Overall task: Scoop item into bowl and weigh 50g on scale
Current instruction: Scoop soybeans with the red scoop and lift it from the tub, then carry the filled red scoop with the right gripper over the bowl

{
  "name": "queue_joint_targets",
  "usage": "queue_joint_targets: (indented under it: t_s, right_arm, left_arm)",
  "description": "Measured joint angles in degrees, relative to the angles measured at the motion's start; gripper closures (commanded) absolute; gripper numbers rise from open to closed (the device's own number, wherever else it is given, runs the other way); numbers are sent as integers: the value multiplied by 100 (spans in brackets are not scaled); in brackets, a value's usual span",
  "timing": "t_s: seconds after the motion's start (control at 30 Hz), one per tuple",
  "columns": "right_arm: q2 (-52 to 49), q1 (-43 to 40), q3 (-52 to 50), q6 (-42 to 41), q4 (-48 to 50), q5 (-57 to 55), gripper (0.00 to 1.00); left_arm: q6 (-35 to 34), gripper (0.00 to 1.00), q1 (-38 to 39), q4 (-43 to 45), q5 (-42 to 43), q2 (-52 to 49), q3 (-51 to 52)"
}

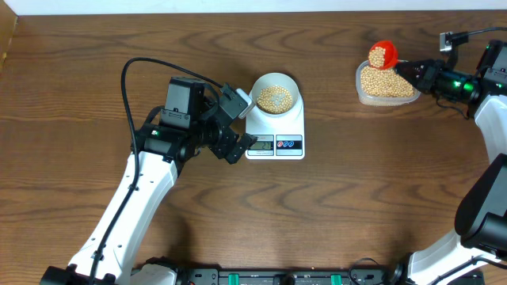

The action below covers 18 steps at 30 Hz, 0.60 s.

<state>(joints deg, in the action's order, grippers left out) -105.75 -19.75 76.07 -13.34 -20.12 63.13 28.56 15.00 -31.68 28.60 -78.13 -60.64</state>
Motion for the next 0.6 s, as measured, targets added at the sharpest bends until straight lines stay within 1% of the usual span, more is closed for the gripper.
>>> queue_joint_targets:
  t_s: [0.27, 0.6]
  right_arm:
    - [0, 133, 0, 0, 22, 378, 99]
    - [0, 907, 0, -57, 560, 452, 99]
  left_arm:
    - [0, 5, 0, 0, 0, 0, 0]
    - [0, 5, 0, 0, 0, 0, 0]
